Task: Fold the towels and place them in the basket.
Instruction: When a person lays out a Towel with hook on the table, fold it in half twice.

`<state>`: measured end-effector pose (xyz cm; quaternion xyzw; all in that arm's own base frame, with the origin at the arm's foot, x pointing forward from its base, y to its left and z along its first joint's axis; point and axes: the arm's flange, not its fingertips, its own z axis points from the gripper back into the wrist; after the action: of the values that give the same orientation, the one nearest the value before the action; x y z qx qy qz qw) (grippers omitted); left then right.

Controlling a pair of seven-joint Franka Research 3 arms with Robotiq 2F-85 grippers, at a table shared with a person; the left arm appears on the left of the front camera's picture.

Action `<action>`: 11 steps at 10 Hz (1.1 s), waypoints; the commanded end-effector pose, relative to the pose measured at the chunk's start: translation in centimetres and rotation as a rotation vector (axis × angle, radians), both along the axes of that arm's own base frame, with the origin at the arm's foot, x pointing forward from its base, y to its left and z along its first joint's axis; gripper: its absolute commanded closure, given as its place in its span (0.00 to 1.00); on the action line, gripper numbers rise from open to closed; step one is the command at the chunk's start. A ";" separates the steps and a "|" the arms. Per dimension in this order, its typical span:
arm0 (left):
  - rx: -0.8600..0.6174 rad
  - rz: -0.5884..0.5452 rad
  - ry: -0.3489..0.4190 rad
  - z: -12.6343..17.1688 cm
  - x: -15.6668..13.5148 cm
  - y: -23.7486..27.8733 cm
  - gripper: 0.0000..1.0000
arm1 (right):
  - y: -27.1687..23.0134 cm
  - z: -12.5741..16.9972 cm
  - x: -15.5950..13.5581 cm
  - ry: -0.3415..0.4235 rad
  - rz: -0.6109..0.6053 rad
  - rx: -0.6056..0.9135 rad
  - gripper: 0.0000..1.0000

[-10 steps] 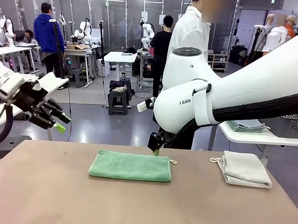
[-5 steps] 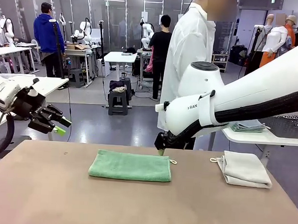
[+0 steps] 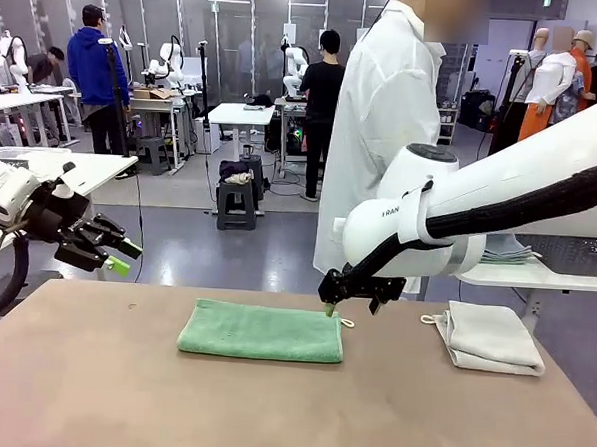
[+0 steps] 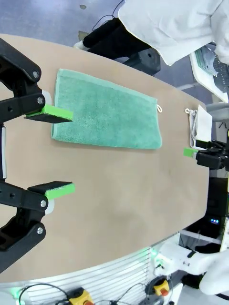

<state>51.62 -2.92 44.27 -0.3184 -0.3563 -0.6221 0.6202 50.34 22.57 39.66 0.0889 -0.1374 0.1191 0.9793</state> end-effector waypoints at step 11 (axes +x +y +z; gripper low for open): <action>0.002 0.004 -0.008 0.4 -0.1 -0.1 0.37 | -0.1 -5.0 4.2 0.103 -0.121 0.031 0.00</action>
<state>51.60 -2.97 44.39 -0.3177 -0.3568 -0.6228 0.6196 53.92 22.20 34.99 0.1044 -0.0846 0.0652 0.9888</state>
